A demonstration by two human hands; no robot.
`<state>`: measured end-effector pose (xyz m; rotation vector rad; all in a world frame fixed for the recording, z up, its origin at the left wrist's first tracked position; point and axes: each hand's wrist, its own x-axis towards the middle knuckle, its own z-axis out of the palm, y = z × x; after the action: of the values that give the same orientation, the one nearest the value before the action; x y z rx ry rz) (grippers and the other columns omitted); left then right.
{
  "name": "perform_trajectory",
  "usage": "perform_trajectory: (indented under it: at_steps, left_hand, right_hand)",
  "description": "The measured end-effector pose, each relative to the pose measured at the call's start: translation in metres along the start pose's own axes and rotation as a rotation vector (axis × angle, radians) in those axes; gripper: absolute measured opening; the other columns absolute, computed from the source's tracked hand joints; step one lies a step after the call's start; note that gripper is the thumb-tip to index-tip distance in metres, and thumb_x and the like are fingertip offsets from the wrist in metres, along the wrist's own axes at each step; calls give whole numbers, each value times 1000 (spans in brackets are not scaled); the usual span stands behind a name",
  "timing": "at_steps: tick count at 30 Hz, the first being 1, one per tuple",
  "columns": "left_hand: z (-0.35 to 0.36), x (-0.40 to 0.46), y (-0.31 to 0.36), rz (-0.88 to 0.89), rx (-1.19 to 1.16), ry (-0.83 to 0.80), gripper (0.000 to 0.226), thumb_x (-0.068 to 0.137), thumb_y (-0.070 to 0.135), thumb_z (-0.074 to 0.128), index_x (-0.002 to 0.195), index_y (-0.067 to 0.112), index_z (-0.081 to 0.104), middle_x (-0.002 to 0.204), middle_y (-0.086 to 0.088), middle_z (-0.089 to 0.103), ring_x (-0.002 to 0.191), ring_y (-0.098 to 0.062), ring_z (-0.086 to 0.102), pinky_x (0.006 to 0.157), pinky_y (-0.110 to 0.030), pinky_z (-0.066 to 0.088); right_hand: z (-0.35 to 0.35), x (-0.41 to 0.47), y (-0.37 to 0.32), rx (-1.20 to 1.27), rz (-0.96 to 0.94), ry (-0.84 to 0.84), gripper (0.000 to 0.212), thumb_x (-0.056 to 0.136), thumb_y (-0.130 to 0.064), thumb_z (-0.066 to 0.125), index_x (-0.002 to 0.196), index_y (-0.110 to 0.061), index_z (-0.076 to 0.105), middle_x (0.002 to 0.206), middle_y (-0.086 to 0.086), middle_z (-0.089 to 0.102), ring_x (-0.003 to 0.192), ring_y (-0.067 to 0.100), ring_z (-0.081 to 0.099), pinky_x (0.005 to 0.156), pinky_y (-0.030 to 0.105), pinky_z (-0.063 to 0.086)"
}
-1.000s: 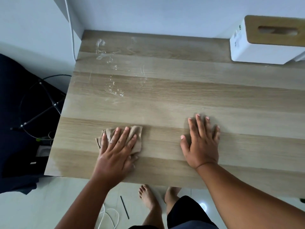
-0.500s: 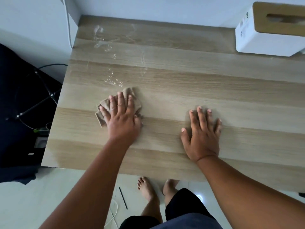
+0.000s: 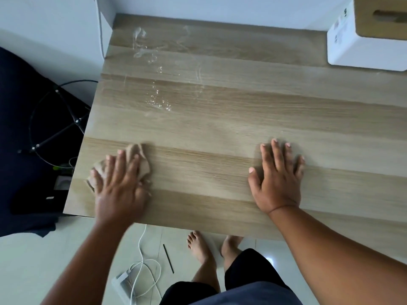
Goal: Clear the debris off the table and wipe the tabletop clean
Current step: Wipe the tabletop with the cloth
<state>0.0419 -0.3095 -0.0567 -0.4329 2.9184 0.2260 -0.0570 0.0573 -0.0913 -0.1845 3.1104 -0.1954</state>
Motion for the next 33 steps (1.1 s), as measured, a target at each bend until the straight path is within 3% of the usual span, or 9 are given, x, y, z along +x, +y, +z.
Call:
perform_trajectory:
  at_steps: [5,9,12,18,22,25,33]
  left_hand:
    - [-2,60,38,-368,-101,26,82,87,45,30,165,26,16,175,-8,2,160,-33,-5,122,-69,-8]
    - [7,69,75,-414,-110,31,83,88,49,28,166,24,13,175,-10,1,160,-35,-6,121,-72,-6]
    - [17,51,114,-222,-80,23,84,85,49,32,165,25,18,174,-10,3,160,-36,-4,121,-72,-6]
    - [43,-21,176,417,-21,17,75,88,46,46,160,29,36,173,-7,16,160,-37,7,119,-74,8]
    - [49,-50,139,539,-65,75,74,85,37,58,157,27,45,171,-3,27,159,-30,17,119,-72,18]
    - [44,-54,88,491,-11,78,75,87,39,67,157,27,44,171,-2,25,159,-30,18,120,-71,16]
    - [5,13,1,25,-21,57,74,89,47,41,160,25,37,172,-8,20,160,-33,12,124,-68,4]
  right_hand:
    - [1,0,2,-12,-3,-1,74,95,-56,37,162,-25,29,174,3,14,161,33,5,125,66,6]
    - [1,1,1,-7,1,7,74,95,-56,38,161,-25,30,174,3,15,161,33,6,125,67,7]
    - [0,1,1,-6,5,-15,73,95,-55,37,161,-25,30,174,3,14,161,33,5,125,67,6]
    - [-2,0,-1,6,12,-9,73,94,-55,38,160,-25,33,174,3,17,161,33,7,125,66,7]
    - [-2,1,0,13,11,-7,73,95,-55,37,161,-26,31,174,3,16,161,33,6,125,66,7]
    - [-1,0,-1,17,10,-8,73,95,-55,38,161,-26,30,174,3,15,161,32,5,125,66,6]
    - [-6,0,-1,-10,14,-30,73,96,-55,37,162,-24,31,174,4,15,161,33,4,124,67,8]
